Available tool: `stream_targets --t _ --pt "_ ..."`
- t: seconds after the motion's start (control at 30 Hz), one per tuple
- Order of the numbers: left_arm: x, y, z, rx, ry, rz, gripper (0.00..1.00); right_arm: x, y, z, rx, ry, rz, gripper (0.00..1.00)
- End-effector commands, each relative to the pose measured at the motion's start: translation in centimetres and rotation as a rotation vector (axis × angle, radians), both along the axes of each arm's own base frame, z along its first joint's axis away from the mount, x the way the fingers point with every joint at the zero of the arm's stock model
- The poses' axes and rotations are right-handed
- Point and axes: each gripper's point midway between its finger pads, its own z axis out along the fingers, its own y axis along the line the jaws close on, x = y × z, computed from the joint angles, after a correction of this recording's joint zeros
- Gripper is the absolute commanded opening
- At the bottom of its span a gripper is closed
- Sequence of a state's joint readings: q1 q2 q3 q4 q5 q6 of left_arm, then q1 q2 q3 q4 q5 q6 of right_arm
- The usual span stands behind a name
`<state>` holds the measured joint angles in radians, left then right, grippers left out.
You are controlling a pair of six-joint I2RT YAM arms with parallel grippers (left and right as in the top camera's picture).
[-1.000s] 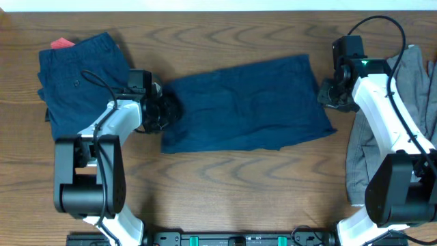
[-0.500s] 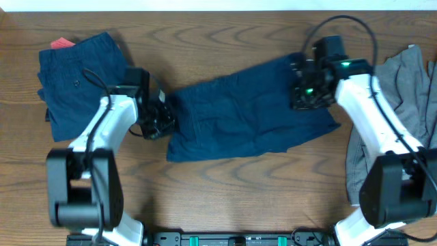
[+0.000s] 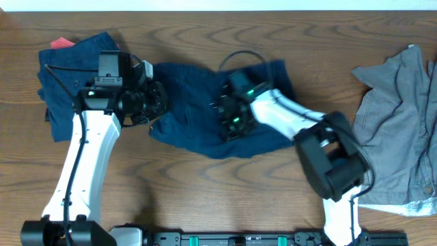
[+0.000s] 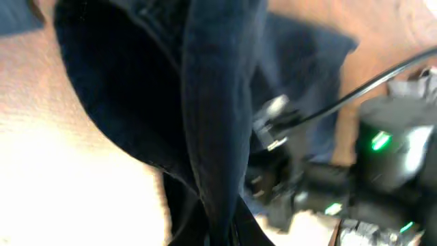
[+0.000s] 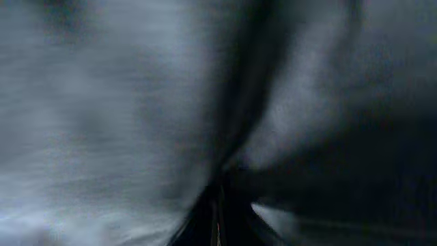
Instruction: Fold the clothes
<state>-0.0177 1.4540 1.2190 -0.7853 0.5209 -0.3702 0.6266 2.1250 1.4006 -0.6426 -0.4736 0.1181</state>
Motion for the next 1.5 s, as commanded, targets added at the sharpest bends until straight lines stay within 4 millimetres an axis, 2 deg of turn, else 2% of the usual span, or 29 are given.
stream_targets --t 0.0,0.17,0.23,0.3,0.37,0.47,0.6,0.7,0.83,1.0,1.1,1.23,1.47 --pt "0.4 -0.2 2.3 -0.054 -0.045 0.028 0.06 -3.1 3.9 -2.3 0.028 0.023 0.079 0.02" --pt "0.6 -2.0 3.8 -0.178 -0.062 -0.001 0.06 -3.2 8.9 -0.8 0.145 -0.117 0.154 0.11" --pt "0.8 -2.3 4.2 -0.204 -0.073 -0.010 0.06 -2.3 9.1 -0.6 0.117 -0.159 0.135 0.13" --pt "0.8 -2.3 4.2 -0.204 -0.072 -0.010 0.06 -1.2 8.2 -0.4 0.053 -0.187 0.092 0.17" --pt "0.7 -2.3 4.1 -0.204 -0.069 -0.010 0.06 0.4 6.3 0.6 -0.026 -0.216 0.046 0.23" --pt "0.7 -2.3 4.1 -0.203 -0.069 -0.010 0.06 3.0 2.9 3.0 -0.128 -0.265 -0.034 0.24" --pt "0.7 -2.3 4.1 -0.203 -0.070 -0.010 0.06 5.9 -3.2 7.0 -0.241 -0.320 -0.157 0.25" --pt "0.7 -2.3 4.1 -0.203 -0.069 -0.010 0.06 6.8 -7.9 8.4 -0.307 -0.306 -0.219 0.25" --pt "0.7 -2.4 4.1 -0.203 -0.068 -0.011 0.06 6.6 -13.2 7.3 -0.395 -0.197 -0.278 0.23" --pt "0.4 -3.2 4.1 -0.205 -0.066 -0.035 0.06 5.1 -17.0 3.9 -0.460 -0.089 -0.325 0.22" --pt "-0.1 -4.6 4.1 -0.204 -0.062 -0.076 0.06 4.3 -17.9 1.7 -0.471 -0.069 -0.336 0.22" --pt "-0.7 -6.6 3.5 -0.148 -0.063 -0.123 0.06 3.0 -18.2 -0.3 -0.473 -0.056 -0.328 0.23" --pt "-2.0 -10.6 2.7 -0.090 -0.030 -0.112 0.06 1.8 -18.1 -1.4 -0.479 -0.033 -0.333 0.23"
